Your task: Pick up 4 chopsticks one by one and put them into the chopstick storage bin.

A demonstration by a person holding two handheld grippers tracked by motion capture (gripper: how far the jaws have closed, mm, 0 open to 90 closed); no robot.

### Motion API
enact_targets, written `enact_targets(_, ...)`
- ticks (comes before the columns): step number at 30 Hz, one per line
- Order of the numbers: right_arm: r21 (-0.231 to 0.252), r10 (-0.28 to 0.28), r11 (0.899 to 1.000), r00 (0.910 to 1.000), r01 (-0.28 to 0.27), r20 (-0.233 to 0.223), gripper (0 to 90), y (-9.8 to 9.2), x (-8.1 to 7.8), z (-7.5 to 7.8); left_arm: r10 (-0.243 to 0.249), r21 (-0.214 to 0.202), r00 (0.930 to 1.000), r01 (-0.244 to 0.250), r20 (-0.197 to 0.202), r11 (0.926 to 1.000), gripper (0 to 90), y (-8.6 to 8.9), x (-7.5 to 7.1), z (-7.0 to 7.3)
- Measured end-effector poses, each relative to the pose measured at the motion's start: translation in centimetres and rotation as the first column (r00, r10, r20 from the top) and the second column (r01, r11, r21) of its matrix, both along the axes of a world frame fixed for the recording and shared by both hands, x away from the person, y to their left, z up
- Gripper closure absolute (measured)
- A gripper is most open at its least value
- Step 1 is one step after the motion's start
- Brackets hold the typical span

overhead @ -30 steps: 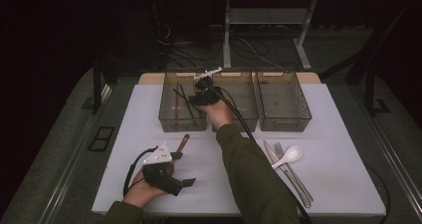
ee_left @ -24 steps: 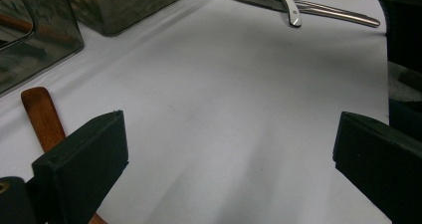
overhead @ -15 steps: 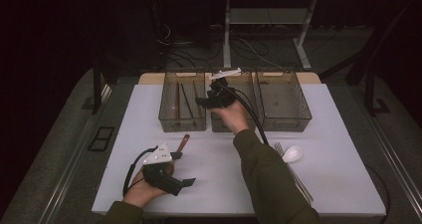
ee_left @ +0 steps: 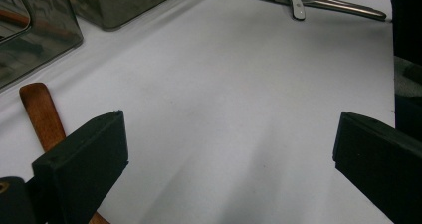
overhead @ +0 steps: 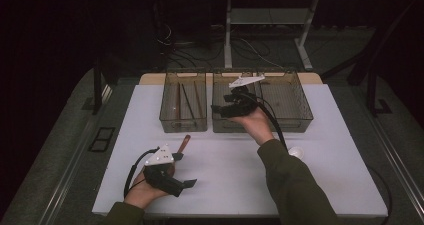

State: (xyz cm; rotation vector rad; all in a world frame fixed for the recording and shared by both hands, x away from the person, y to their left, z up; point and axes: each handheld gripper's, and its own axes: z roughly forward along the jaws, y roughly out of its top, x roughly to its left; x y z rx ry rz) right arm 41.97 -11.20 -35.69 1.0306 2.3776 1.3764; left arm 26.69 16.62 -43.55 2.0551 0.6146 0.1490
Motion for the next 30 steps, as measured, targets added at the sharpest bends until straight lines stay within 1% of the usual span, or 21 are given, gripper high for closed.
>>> enact_targets(1, -0.004, 0.003, 1.000, 1.0000, -0.003, 0.005, 30.6, -0.4, -0.2, 0.0, -0.001, 0.001, 1.0000, 0.001, -0.001, 1.0000, 0.5, 0.0, 0.0, 0.0)
enact_targets(3, 0.000, 0.003, 1.000, 1.0000, -0.003, -0.004, 30.5, -1.0, -0.6, 0.0, 0.001, 0.001, 1.0000, -0.001, -0.003, 1.0000, 0.5, 0.0, 0.0, 0.0)
enact_targets(6, 0.000, 0.016, 1.000, 0.9999, -0.016, 0.000, 30.4, -2.0, -1.3, 0.0, 0.006, -0.008, 1.0000, -0.006, -0.004, 1.0000, 0.5, 0.0, 0.0, -0.1)
enact_targets(11, 0.011, 0.021, 1.000, 0.9997, -0.021, 0.010, 30.4, -3.5, -2.4, -0.2, 0.000, -0.002, 1.0000, 0.000, -0.001, 1.0000, 0.5, 0.0, 0.0, -0.1)
enact_targets(13, 0.011, 0.027, 1.000, 0.9995, -0.027, 0.019, 30.4, -4.1, -2.9, -0.3, -0.002, 0.008, 1.0000, 0.002, -0.002, 1.0000, 0.5, 0.0, 0.0, -0.1)
enact_targets(15, 0.015, 0.030, 0.999, 0.9995, -0.030, 0.013, 30.4, -4.7, -3.5, -0.4, -0.001, 0.013, 1.0000, 0.001, -0.005, 0.9999, 0.5, 0.0, 0.0, -0.1)
enact_targets(22, 0.022, 0.029, 0.999, 0.9994, -0.030, 0.018, 30.5, -6.6, -5.3, -0.8, 0.000, 0.015, 1.0000, 0.000, -0.002, 0.9999, 0.5, 0.0, 0.0, -0.1)
enact_targets(26, 0.019, 0.032, 0.999, 0.9994, -0.032, 0.014, 31.5, -7.8, -6.5, -1.2, 0.005, 0.017, 1.0000, -0.005, -0.002, 0.9998, 0.5, 0.1, 0.0, -0.1)
enact_targets(30, -0.001, 0.029, 1.000, 0.9994, -0.029, 0.019, 35.0, -9.2, -7.9, -1.9, 0.006, 0.020, 1.0000, -0.006, -0.001, 0.9998, 0.5, 0.1, 0.0, -0.1)
